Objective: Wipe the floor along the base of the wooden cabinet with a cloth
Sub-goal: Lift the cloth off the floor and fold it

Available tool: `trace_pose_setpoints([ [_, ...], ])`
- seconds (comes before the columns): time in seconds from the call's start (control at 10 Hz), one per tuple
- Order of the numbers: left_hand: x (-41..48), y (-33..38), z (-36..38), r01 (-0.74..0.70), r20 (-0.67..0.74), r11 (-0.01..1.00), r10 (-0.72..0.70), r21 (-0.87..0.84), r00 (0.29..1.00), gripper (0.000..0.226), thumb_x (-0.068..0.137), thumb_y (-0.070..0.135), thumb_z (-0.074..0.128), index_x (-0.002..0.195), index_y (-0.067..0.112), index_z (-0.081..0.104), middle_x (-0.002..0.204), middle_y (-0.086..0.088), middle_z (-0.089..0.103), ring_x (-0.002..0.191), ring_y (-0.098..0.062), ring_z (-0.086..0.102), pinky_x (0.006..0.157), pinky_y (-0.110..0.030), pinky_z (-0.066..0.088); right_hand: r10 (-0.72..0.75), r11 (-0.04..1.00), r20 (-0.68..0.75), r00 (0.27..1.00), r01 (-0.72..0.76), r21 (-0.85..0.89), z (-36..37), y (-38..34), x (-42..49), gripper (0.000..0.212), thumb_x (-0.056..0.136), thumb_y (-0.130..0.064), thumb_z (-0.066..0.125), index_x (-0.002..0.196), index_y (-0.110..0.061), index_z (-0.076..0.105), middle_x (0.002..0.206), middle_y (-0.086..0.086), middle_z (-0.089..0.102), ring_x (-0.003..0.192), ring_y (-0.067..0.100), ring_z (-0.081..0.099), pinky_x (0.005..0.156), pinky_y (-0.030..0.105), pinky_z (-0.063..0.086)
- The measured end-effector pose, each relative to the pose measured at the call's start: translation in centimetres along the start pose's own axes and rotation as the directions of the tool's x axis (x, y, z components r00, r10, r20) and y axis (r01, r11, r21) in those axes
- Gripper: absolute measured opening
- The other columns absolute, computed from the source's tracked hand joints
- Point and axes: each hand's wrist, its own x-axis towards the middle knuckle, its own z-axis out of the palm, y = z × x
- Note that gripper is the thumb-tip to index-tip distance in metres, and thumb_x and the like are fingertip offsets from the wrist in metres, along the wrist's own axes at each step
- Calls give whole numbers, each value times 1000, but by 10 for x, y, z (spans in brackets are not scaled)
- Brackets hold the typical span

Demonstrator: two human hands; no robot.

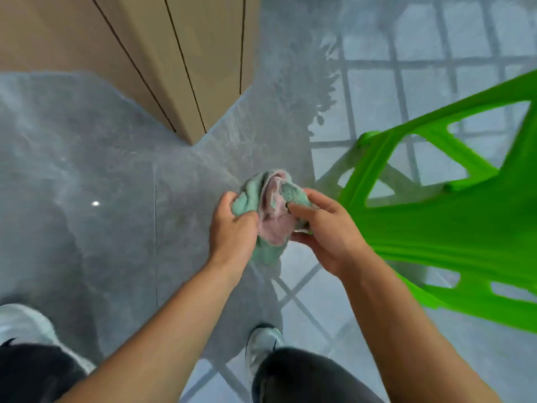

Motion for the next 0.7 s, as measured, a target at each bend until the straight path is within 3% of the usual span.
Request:
trace_pose_setpoints([
  [0.1,-104,58,5,14,104,994,-25,104,994,20,61,15,51,80,21,52,70,1,60,67,-22,53,64,-41,47,43,993,-82,996,-34,114,-23,-37,-107,25,91,4,54,104,-12,68,86,9,70,71,20,65,63,35,55],
  [0.2,-204,121,34,14,215,986,-50,164,975,23,62,17,57,80,30,55,72,6,64,67,-21,57,66,-41,51,58,983,-226,973,-15,184,-66,-77,-197,27,91,8,50,110,-6,64,85,11,65,66,19,62,62,37,56],
  [0.3,-264,166,79,49,320,982,-107,184,941,24,60,16,59,77,34,58,73,4,65,68,-21,57,66,-38,49,88,965,-349,933,7,263,-120,-106,-247,28,92,8,49,99,-15,65,78,5,66,56,11,61,52,29,54],
  [0.4,-292,192,132,30,412,989,-88,147,907,22,67,5,62,78,23,57,74,1,62,70,-20,53,64,-34,44,61,940,-435,898,94,327,-173,-124,-265,28,91,7,51,101,-15,65,80,6,67,55,11,62,48,25,52],
  [0.5,-293,202,183,56,519,995,-92,83,850,27,80,-5,61,84,21,55,88,-7,65,81,-23,57,70,-37,45,-9,934,-535,845,197,297,-219,-133,-255,25,91,4,53,104,-15,63,84,12,66,62,19,59,58,32,49],
  [0.6,-287,203,207,133,552,987,-158,85,819,42,86,-1,61,119,25,55,118,-9,66,100,-27,63,82,-43,51,33,953,-589,807,153,262,-253,-127,-241,41,88,2,52,123,-17,60,84,13,63,69,23,54,62,33,45],
  [0.7,-291,195,178,111,468,984,-163,137,869,60,86,1,64,136,29,48,127,-3,60,99,-23,61,74,-33,47,-82,994,-702,707,10,-106,-262,-109,-259,52,85,-6,54,135,-21,57,85,8,59,65,19,51,65,29,41],
])
